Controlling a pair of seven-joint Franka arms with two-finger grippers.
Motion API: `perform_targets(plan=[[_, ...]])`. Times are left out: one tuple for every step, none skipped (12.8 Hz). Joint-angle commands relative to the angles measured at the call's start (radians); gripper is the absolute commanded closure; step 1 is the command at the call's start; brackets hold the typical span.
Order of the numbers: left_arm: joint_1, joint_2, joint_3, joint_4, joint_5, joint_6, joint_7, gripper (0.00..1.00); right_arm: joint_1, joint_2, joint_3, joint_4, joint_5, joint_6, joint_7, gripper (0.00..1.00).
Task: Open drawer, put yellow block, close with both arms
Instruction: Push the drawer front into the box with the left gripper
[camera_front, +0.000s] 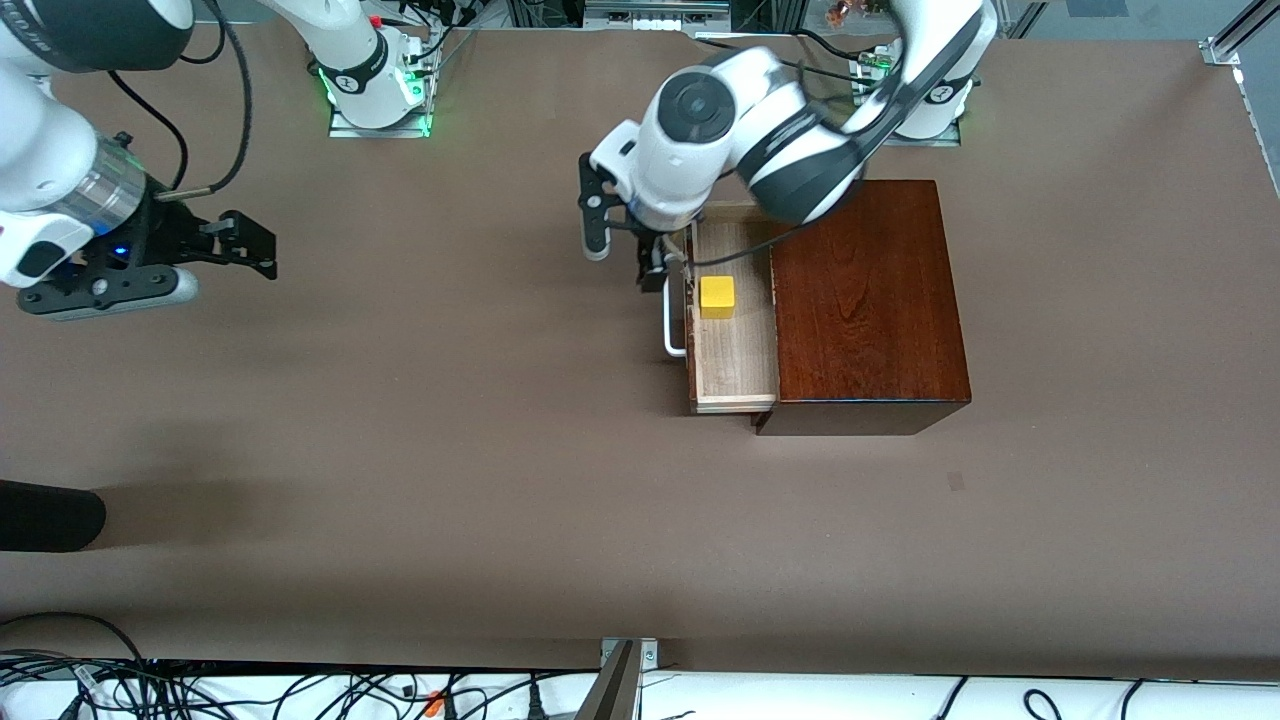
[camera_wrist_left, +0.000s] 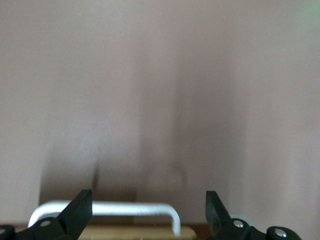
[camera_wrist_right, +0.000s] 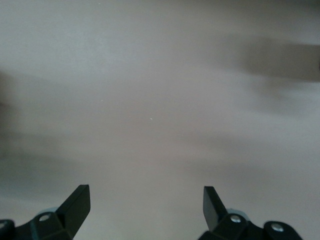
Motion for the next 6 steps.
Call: perform_targets(plan=[[-0.025,0.081,-0.005,0.037,0.124,0.010,0.032,0.00,0.002,-0.011,-0.003,0.000,0.006,0.003,0.004,0.00],[-0.025,0.085,0.001,0.030,0.140,0.002,0.034,0.00,0.002,-0.011,-0.005,0.006,0.006,0.005,0.012,0.00],[-0.023,0.098,0.007,0.022,0.149,0.000,0.034,0.00,0.002,-0.011,-0.011,0.017,0.007,0.009,0.015,0.00],[-0.022,0.115,0.007,0.020,0.177,0.000,0.039,0.00,0.000,-0.010,-0.026,0.027,0.009,0.014,0.001,0.00],[-0.022,0.118,0.007,0.017,0.192,-0.003,0.039,0.00,0.003,-0.007,-0.028,0.026,0.007,0.015,0.003,0.00],[-0.016,0.117,0.007,0.014,0.194,-0.027,0.040,0.00,0.000,-0.004,-0.028,0.027,0.009,0.011,-0.003,0.00]])
